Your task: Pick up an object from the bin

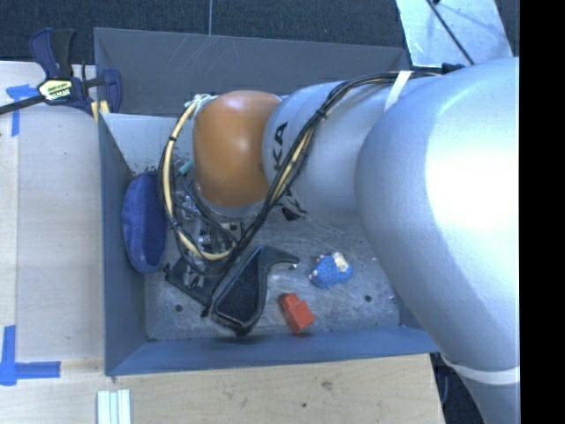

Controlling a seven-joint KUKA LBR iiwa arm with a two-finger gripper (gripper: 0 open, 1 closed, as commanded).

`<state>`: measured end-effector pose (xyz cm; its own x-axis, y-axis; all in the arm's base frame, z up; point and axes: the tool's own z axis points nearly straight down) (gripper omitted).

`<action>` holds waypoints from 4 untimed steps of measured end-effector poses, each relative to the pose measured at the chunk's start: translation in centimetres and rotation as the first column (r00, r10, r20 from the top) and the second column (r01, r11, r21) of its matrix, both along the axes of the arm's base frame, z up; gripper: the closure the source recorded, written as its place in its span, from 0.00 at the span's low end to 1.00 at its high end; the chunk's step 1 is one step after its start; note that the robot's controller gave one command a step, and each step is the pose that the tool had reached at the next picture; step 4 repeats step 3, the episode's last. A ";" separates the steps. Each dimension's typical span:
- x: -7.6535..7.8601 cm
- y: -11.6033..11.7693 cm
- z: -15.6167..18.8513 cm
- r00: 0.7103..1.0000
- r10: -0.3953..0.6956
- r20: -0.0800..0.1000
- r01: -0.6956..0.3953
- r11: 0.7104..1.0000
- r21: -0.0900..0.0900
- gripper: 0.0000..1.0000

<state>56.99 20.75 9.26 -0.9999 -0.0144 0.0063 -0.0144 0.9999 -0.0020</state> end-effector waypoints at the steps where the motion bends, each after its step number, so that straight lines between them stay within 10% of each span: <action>1: -6.1 -6.0 -2.0 0.989 0.148 0.008 -0.148 0.989 0.002 0.00; 2: -6.0 -5.9 -1.9 0.989 0.147 0.011 -0.147 0.989 0.003 1.00; 3: -6.5 -6.4 23.2 0.998 0.057 0.018 -0.057 0.998 0.005 1.00; 4: -6.5 -6.4 23.2 0.998 0.057 0.018 -0.057 0.998 0.005 1.00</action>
Offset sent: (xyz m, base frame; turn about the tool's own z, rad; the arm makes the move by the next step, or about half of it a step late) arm -0.0615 -0.0587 -0.0199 -0.1498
